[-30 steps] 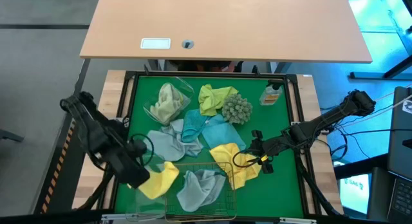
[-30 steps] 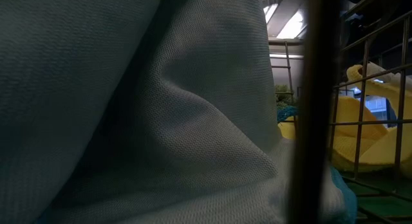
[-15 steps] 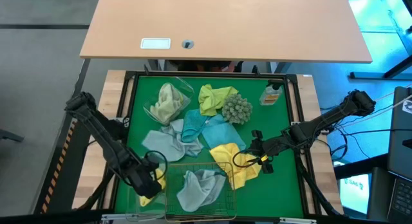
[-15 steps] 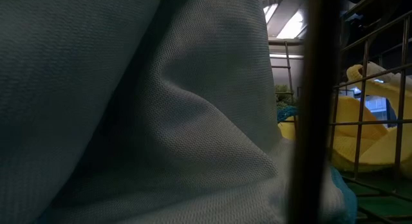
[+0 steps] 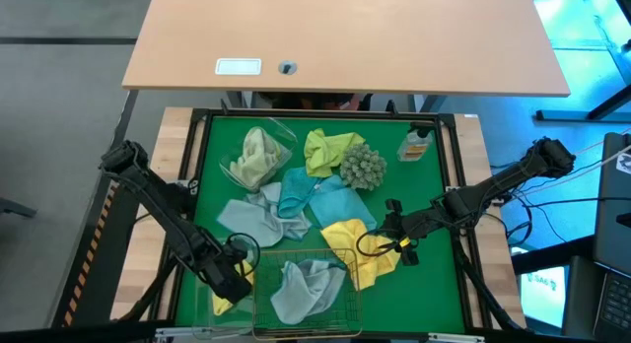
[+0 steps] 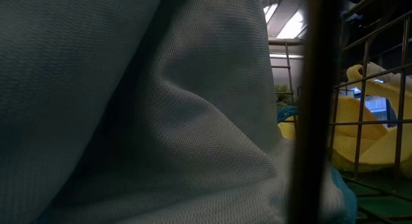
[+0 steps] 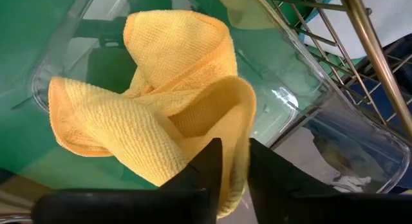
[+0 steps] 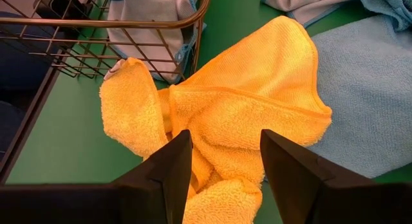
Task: Sort microfiber towel by color & place in baskets
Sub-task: Put the left yellow microfiber towel into the bottom transparent bin, then put the yellow microfiber towel into the bottom transparent bin
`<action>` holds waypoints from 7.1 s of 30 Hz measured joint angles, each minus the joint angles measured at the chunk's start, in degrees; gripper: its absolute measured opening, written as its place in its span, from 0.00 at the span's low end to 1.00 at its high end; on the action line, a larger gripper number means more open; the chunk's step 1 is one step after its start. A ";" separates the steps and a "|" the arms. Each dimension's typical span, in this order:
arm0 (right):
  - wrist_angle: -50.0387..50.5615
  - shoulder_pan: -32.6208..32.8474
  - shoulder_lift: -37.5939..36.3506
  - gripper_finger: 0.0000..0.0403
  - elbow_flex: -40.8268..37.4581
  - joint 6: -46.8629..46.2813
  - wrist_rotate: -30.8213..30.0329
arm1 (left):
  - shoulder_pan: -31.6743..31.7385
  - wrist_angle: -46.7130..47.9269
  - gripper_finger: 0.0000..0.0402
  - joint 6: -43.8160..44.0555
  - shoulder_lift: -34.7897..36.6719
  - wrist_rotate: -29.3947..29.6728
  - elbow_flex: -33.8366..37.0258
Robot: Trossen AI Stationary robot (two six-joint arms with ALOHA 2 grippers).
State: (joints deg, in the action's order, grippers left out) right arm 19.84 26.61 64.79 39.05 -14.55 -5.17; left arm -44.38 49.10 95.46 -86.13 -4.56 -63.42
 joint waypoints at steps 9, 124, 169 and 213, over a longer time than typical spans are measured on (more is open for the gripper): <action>0.00 0.00 0.00 0.46 0.00 -0.04 0.00 | 0.00 0.03 0.34 -1.59 0.00 0.81 0.00; 12.12 5.25 -0.42 0.03 28.20 23.92 -23.70 | 26.52 -70.50 0.32 -93.06 -3.55 30.59 0.00; 0.44 -0.79 2.05 0.04 28.17 32.97 -24.07 | 29.03 -79.24 0.34 -93.13 -7.48 19.91 -0.02; -10.80 -0.76 9.97 0.04 28.15 34.75 -22.32 | 30.36 -78.12 0.03 -93.11 -7.25 23.34 0.01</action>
State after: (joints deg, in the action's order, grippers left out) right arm 9.04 25.85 74.76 67.20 20.21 -27.49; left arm -14.02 -29.02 2.35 -93.37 18.78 -63.41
